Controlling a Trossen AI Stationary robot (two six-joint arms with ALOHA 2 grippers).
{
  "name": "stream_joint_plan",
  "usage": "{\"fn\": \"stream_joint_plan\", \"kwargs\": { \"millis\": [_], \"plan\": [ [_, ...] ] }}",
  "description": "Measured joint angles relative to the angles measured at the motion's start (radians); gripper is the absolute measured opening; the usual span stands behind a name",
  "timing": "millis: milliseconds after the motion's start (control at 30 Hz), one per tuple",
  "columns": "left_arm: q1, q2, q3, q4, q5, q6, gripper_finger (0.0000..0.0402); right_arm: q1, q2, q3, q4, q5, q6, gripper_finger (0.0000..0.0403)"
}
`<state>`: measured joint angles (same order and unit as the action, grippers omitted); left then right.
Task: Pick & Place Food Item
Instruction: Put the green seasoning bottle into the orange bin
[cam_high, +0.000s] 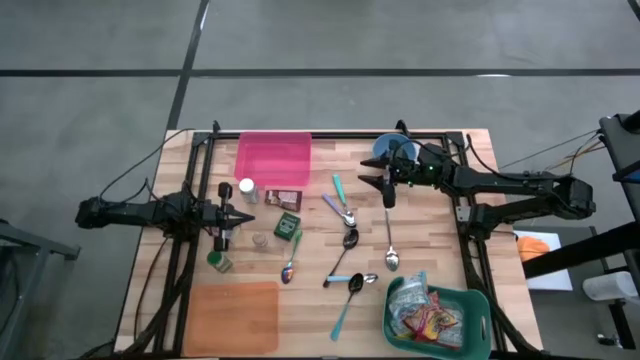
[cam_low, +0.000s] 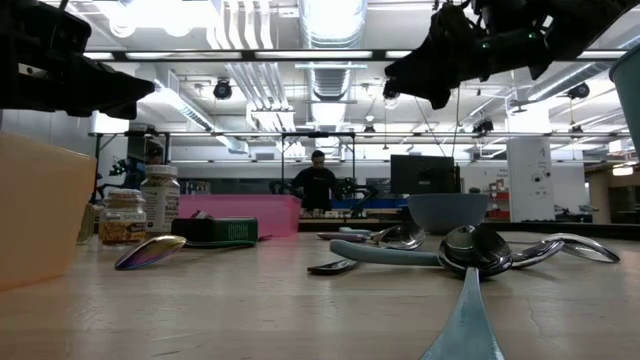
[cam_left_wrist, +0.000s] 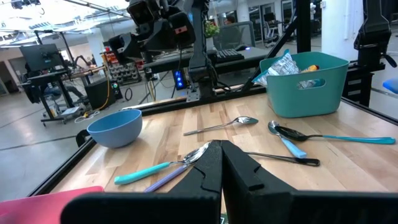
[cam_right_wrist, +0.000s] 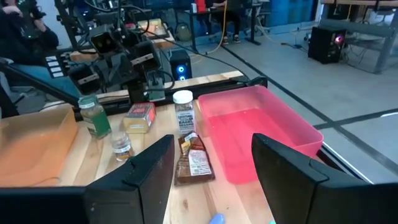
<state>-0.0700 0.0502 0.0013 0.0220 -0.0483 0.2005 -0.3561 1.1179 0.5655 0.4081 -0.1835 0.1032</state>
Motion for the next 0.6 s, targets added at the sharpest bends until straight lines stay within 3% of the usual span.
{"fn": "stream_joint_plan", "kwargs": {
  "millis": [600],
  "plan": [
    [0.0, 0.0, 0.0, 0.0, 0.0, 0.0, 0.0, 0.0, -0.001, 0.0, -0.008, 0.0, 0.001, 0.0211]
  ]
}}
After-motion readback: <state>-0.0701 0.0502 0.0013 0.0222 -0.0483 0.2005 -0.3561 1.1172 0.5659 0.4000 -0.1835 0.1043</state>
